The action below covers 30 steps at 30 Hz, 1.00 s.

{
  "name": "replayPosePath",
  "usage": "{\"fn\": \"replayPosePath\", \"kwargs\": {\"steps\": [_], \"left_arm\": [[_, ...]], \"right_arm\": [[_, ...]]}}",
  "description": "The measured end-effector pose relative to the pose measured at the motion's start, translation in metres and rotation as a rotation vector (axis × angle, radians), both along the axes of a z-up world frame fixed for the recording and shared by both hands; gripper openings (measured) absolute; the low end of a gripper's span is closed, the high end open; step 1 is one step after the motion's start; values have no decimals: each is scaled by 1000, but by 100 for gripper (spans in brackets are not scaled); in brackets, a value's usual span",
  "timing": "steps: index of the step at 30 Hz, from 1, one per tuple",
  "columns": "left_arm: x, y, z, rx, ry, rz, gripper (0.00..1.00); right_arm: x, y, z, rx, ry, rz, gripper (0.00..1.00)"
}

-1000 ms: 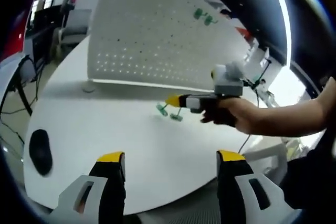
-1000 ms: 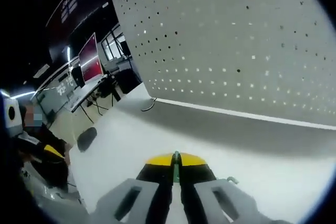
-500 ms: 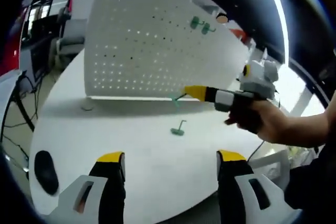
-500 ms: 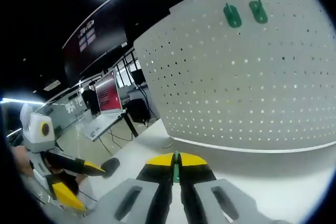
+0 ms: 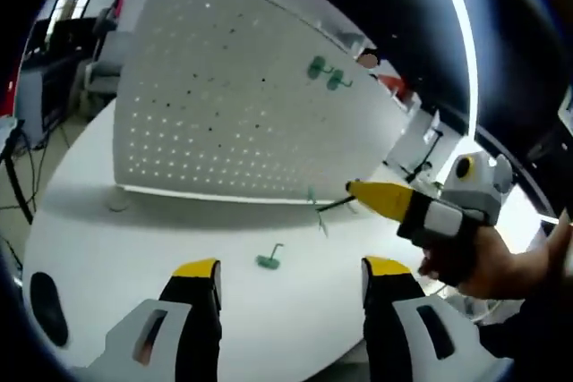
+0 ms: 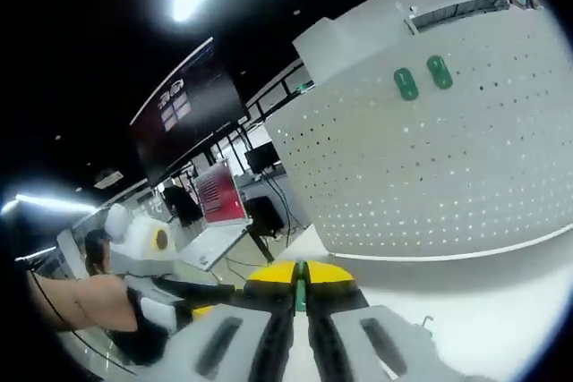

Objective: Insert the hook assembly into the mounting plate slot until the hook locks in place.

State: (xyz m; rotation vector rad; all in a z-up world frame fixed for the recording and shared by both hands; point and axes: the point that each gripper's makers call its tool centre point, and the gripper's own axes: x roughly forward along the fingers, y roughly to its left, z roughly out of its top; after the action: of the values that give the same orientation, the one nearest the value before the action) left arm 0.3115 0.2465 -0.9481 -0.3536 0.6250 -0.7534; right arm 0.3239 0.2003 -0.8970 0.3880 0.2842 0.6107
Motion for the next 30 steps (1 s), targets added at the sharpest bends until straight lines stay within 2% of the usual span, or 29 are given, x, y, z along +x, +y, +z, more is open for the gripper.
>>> {"fn": "replayPosePath", "kwargs": {"steps": [6, 11, 16, 21, 24, 30], "left_arm": [[0, -11, 8, -18, -6, -10, 63], [-3, -17, 12, -38, -10, -30, 58], [-10, -21, 16, -109, 20, -41, 46], [-9, -19, 25, -180, 33, -11, 38], [-8, -17, 29, -203, 37, -11, 27], [-12, -22, 35, -235, 42, -37, 16]], "right_arm": [[-15, 6, 9, 26, -27, 25, 0], [-23, 9, 17, 36, -45, 35, 0], [-28, 12, 22, 45, -61, 29, 0], [-34, 17, 30, 49, -106, 36, 0], [-35, 22, 34, 48, -118, 51, 0], [-35, 24, 35, 56, -122, 34, 0]]}}
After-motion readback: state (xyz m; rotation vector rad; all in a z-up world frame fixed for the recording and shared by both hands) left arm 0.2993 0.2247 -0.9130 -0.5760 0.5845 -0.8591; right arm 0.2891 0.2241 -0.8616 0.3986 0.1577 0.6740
